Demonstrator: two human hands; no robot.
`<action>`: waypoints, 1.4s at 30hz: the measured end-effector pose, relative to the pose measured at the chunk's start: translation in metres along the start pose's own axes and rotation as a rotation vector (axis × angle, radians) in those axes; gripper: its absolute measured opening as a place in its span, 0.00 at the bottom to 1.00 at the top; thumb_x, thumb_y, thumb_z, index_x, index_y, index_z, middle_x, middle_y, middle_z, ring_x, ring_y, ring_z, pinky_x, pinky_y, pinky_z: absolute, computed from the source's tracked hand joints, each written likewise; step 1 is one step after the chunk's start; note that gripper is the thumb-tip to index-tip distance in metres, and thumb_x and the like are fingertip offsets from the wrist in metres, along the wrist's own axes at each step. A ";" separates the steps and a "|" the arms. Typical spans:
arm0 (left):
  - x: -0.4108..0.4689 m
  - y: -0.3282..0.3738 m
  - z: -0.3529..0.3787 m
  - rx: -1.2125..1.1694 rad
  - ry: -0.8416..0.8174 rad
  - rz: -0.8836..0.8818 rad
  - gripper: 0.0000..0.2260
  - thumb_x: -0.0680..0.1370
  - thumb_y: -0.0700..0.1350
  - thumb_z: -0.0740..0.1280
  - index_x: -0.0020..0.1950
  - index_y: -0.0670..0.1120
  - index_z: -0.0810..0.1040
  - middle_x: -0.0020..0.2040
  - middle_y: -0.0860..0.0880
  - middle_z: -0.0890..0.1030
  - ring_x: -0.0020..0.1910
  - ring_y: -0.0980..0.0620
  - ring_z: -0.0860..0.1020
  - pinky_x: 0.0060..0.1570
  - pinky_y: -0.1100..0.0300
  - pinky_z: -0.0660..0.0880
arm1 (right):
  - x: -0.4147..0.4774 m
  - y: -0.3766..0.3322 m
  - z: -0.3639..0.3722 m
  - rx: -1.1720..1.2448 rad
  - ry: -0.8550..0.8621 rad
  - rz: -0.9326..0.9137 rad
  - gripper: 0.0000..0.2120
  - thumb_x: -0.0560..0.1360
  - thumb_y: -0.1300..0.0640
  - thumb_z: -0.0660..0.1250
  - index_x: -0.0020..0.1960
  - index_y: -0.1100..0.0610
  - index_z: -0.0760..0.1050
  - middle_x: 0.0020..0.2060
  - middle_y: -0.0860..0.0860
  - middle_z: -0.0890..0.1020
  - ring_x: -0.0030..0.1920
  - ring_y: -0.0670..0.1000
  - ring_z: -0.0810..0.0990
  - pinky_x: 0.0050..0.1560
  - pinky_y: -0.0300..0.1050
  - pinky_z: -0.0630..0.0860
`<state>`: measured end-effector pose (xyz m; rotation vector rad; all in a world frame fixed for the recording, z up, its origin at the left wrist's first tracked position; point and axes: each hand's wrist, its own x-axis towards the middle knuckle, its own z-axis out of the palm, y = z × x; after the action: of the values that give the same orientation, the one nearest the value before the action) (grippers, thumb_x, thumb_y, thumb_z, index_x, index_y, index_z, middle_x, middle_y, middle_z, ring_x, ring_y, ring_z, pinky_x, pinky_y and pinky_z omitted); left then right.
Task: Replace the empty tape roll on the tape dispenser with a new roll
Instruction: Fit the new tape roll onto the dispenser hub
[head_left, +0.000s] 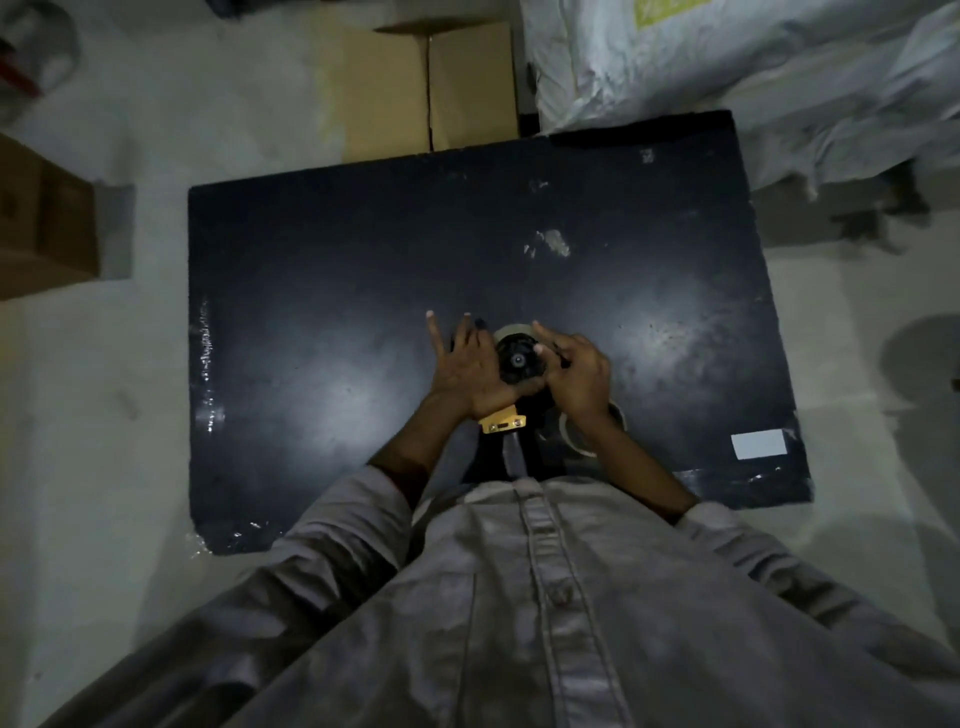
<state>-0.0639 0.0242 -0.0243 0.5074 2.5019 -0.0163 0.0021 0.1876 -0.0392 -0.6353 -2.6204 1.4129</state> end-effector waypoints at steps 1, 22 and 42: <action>0.004 -0.011 -0.001 -0.108 0.004 0.021 0.52 0.75 0.84 0.48 0.78 0.44 0.75 0.84 0.41 0.70 0.89 0.43 0.54 0.76 0.26 0.22 | 0.004 -0.003 -0.003 0.001 -0.047 0.005 0.17 0.82 0.63 0.75 0.70 0.53 0.86 0.62 0.55 0.89 0.62 0.55 0.87 0.68 0.46 0.81; 0.044 -0.059 -0.001 -0.645 0.117 0.128 0.10 0.76 0.37 0.81 0.53 0.50 0.93 0.50 0.52 0.92 0.50 0.57 0.88 0.60 0.50 0.86 | 0.027 -0.015 -0.002 -0.191 -0.092 0.105 0.06 0.81 0.57 0.78 0.57 0.53 0.90 0.53 0.53 0.91 0.54 0.55 0.90 0.58 0.47 0.84; 0.049 -0.078 -0.016 -0.219 0.283 0.579 0.10 0.77 0.45 0.82 0.58 0.53 0.92 0.48 0.52 0.91 0.43 0.50 0.88 0.50 0.56 0.79 | 0.037 -0.025 0.009 -0.238 -0.161 0.040 0.08 0.83 0.61 0.74 0.57 0.55 0.91 0.57 0.51 0.91 0.58 0.50 0.88 0.53 0.25 0.74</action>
<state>-0.1377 -0.0289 -0.0459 1.1830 2.4808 0.5800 -0.0420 0.1834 -0.0276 -0.6250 -2.9488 1.2191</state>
